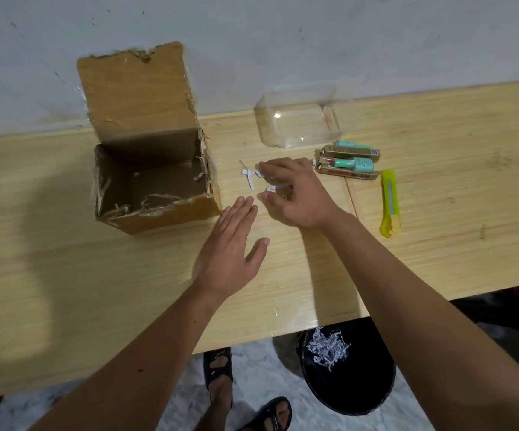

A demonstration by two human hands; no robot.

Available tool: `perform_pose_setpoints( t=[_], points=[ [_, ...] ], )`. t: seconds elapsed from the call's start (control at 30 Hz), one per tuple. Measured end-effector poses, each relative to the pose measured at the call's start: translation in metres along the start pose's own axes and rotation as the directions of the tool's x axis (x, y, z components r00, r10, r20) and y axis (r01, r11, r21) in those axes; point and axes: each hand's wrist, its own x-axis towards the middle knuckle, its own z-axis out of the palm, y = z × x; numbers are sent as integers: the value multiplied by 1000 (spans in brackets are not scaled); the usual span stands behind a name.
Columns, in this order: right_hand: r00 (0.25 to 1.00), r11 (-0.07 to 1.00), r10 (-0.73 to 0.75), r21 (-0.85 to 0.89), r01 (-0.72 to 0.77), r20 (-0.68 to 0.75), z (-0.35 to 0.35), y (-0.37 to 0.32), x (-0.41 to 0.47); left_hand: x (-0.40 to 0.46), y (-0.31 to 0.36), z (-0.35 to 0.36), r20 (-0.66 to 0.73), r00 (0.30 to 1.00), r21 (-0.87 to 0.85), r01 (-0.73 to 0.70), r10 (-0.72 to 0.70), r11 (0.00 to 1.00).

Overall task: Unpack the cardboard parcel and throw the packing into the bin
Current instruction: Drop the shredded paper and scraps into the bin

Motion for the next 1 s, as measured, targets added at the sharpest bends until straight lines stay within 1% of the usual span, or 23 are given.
perform_pose_setpoints(
  t=[0.07, 0.13, 0.23, 0.33, 0.43, 0.53, 0.8, 0.9, 1.0],
  points=[
    [999, 999, -32, -14, 32, 16, -1, 5, 4, 1, 1, -1, -2, 1000, -14, -3, 3, 1000],
    [999, 999, -33, -14, 33, 22, -5, 11, 4, 2, 2, 0, 7, 1000, -23, 4, -4, 1000],
    [1000, 999, -17, 50, 18, -24, -10, 14, 1, 0, 2, 1, 5, 1000, -29, 1, -1, 1000],
    [996, 996, -70, 52, 73, -63, -11, 8, 3, -3, 2, 2, 6, 1000, -40, -1, 1, 999],
    [991, 991, -131, 8, 131, 14, -7, 1, 14, -2, 3, 2, -2, 1000, -66, 12, -12, 998],
    [987, 992, -112, -51, 118, 111, -1, 2, 18, -3, 3, 2, -17, 1000, -89, 12, -13, 996],
    [994, 995, -58, -76, 65, 87, -27, 14, -15, -4, 5, 2, -37, 999, -121, 11, -16, 993],
    [992, 990, -71, -112, 83, 106, -34, 14, -32, -3, 4, 3, -38, 999, -120, 0, -5, 993],
    [988, 977, -79, -184, 103, 130, -36, 15, -46, -3, 5, 2, -25, 1000, -118, 12, -15, 993]
  ],
)
